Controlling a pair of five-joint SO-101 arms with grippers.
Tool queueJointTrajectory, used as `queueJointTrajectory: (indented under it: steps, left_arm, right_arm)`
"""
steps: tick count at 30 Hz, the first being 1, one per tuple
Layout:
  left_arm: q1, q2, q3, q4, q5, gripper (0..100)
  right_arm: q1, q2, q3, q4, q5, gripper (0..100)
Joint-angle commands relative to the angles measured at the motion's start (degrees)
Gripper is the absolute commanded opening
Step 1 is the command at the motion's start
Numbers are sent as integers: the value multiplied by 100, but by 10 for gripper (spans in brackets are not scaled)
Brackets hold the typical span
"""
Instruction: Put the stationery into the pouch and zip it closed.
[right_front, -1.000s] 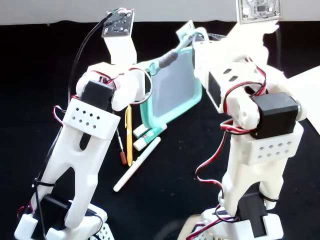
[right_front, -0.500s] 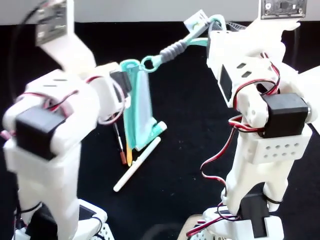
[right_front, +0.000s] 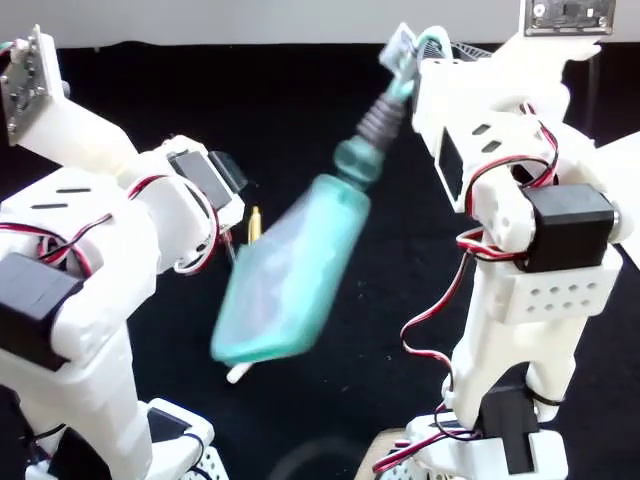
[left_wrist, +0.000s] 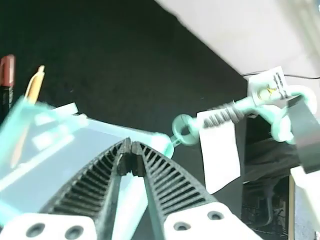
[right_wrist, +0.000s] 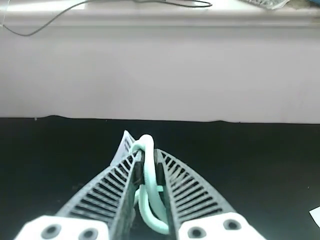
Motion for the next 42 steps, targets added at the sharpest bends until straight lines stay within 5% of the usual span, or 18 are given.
queueJointTrajectory:
  steps: [1, 14, 25, 32, 42]
  left_arm:
    - [-312, -84, 673, -18, 44, 6]
    - [-1270, -145, 1059, -448, -1301, 7]
    - [-3477, -145, 1059, -905, -1319, 14]
    - [-3864, -145, 1059, -879, -1301, 192]
    - [-4901, -92, 1103, -1090, -1284, 196]
  right_arm:
    - [-233, 110, 286, 31, -44, 5]
    - [-1490, 163, 84, -180, 440, 5]
    - [-3055, 180, -1226, -171, 545, 5]
    - [-4286, 690, -1262, -224, 1055, 5]
    - [-4910, 1622, -1473, -690, 1284, 5]
